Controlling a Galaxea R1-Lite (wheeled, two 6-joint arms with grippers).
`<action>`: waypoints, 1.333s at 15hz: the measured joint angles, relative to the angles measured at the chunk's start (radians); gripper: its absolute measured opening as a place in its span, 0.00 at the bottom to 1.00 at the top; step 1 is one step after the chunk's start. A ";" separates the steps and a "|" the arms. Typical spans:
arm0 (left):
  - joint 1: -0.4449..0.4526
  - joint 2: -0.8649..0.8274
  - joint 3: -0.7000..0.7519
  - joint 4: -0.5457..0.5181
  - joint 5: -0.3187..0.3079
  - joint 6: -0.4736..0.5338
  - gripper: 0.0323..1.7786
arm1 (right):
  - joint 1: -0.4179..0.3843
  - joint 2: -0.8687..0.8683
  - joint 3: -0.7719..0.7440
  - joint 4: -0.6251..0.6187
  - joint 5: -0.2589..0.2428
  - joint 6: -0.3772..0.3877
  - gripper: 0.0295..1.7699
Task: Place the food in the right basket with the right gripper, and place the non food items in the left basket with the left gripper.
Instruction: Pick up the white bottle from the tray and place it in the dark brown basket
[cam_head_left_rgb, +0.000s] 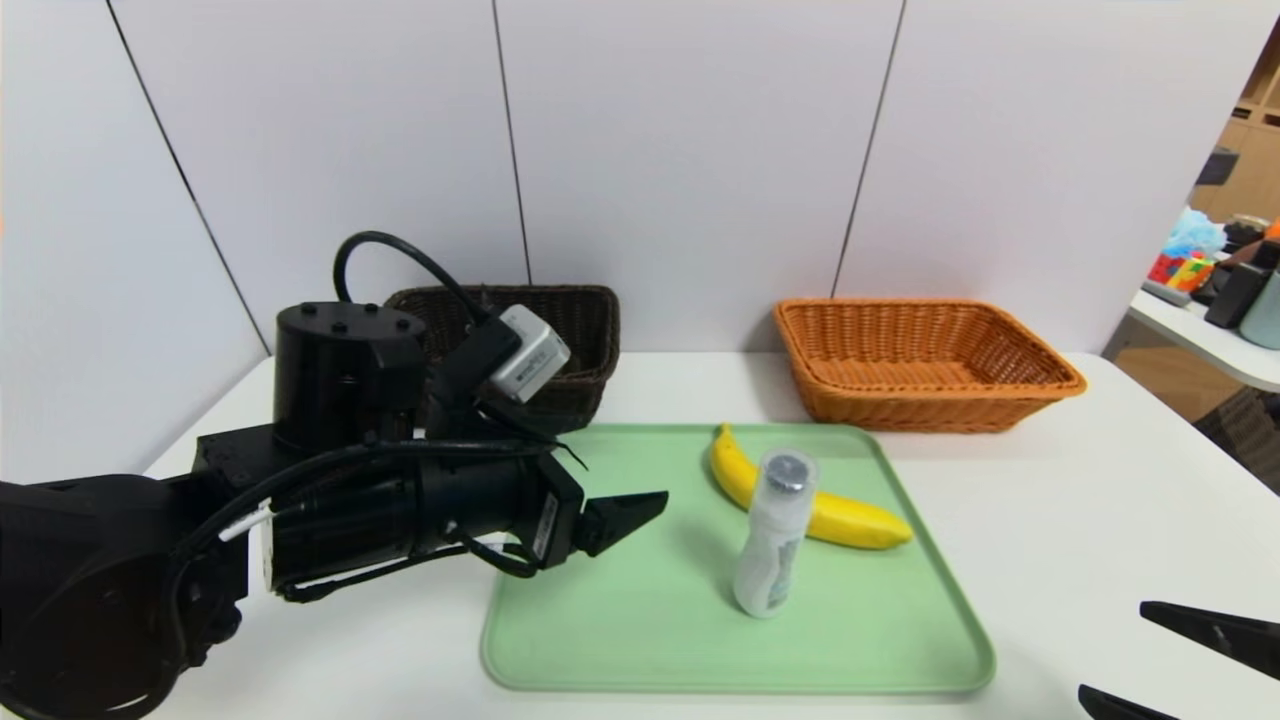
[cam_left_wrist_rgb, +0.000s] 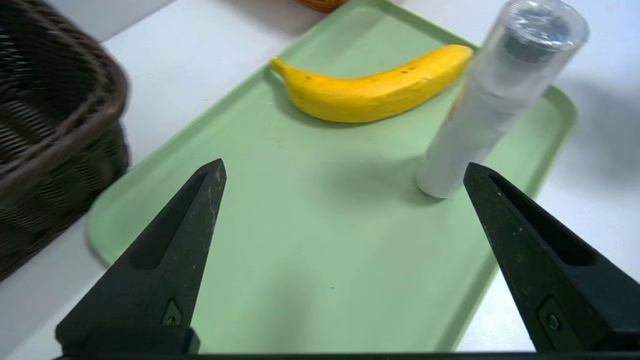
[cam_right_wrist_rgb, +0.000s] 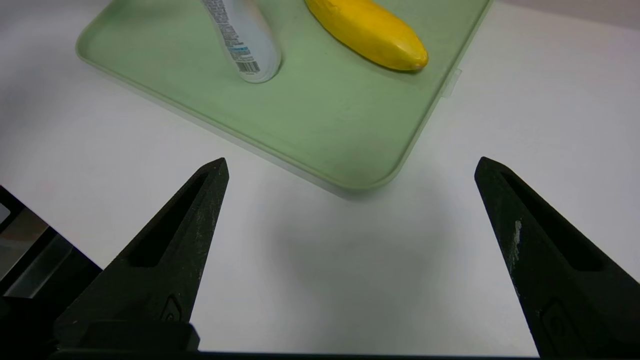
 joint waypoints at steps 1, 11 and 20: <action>-0.011 0.014 -0.001 -0.003 -0.027 0.000 0.95 | 0.000 0.004 -0.003 0.000 0.000 -0.001 0.96; -0.096 0.150 -0.009 -0.118 -0.140 0.001 0.95 | 0.000 0.026 -0.003 0.000 -0.001 -0.006 0.96; -0.122 0.257 -0.018 -0.260 -0.145 0.035 0.95 | 0.000 0.021 0.000 0.000 -0.002 -0.007 0.96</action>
